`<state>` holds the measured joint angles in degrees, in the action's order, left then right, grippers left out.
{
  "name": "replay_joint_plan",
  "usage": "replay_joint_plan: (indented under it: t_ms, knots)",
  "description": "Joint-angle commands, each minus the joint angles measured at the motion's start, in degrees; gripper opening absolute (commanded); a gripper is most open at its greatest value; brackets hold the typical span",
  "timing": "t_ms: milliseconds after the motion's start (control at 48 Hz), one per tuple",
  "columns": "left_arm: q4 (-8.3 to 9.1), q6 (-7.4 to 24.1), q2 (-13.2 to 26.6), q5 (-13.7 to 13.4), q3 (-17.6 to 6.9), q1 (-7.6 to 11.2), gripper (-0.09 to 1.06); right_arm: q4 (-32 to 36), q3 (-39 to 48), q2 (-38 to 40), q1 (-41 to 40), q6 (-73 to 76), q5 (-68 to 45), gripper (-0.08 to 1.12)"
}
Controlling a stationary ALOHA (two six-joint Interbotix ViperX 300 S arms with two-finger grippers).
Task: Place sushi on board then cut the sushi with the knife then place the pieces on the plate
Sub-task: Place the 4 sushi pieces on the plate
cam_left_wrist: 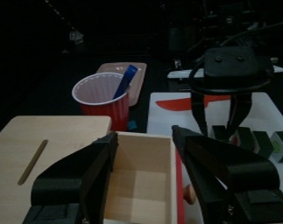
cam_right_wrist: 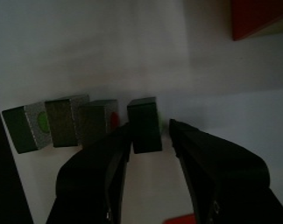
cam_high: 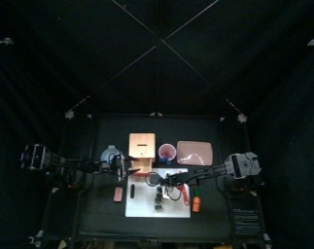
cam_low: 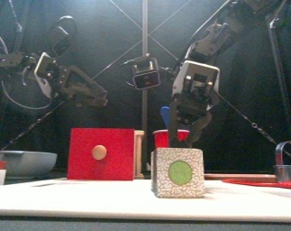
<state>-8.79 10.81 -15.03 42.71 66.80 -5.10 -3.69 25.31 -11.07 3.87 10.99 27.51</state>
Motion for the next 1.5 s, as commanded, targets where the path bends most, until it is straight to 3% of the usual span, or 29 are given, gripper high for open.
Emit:
replay_joint_plan:
  t_ms: [21, 188, 438, 562, 729, 938, 1042, 1146, 1312, 1500]
  knots:
    - [-0.18, 0.1, -0.5, 0.3, -0.4, -0.44, 0.88, -0.2, -1.1, 1.1, -0.3, 0.2, -0.1, 0.75]
    - [-0.18, 0.0, -0.5, 0.3, -0.4, -0.62, 0.88, -0.4, -1.1, 1.4, -0.3, 0.3, -0.1, 0.73]
    - [-0.09, 0.0, -0.5, 0.1, -0.2, -1.05, 0.88, -0.4, -0.5, 3.0, -0.3, 1.2, 0.4, 0.57]
    - [-0.09, 0.1, -0.5, 0.1, -0.2, -1.05, 0.88, -2.5, 3.3, 10.0, -0.7, 2.9, 3.6, 0.57]
    - [-0.18, 0.1, -0.5, 0.1, -0.1, -1.76, 0.88, -1.8, 15.4, 24.3, -4.7, 11.2, 5.6, 0.57]
    - [-0.09, 0.1, -0.4, 0.1, -0.1, -2.11, 0.88, 5.4, 25.4, 35.8, -16.6, 20.0, 5.6, 0.57]
    - [-0.09, 0.1, -0.2, 0.1, -0.1, -2.20, 0.88, 8.1, 24.3, 33.3, -27.0, 22.6, 2.8, 0.57]
    - [-0.09, 0.1, -0.2, 0.1, 0.0, -2.11, 0.88, 7.4, 22.7, 27.8, -31.9, 25.8, 1.8, 0.57]
    - [-0.09, 0.1, -0.5, 0.1, 0.1, -2.02, 0.88, 10.5, 20.1, 21.0, -32.6, 30.9, 0.8, 0.57]
    - [-0.18, 0.1, -0.7, 0.0, 0.6, -1.93, 0.88, 10.9, 19.3, 19.4, -33.4, 31.2, -0.7, 0.58]
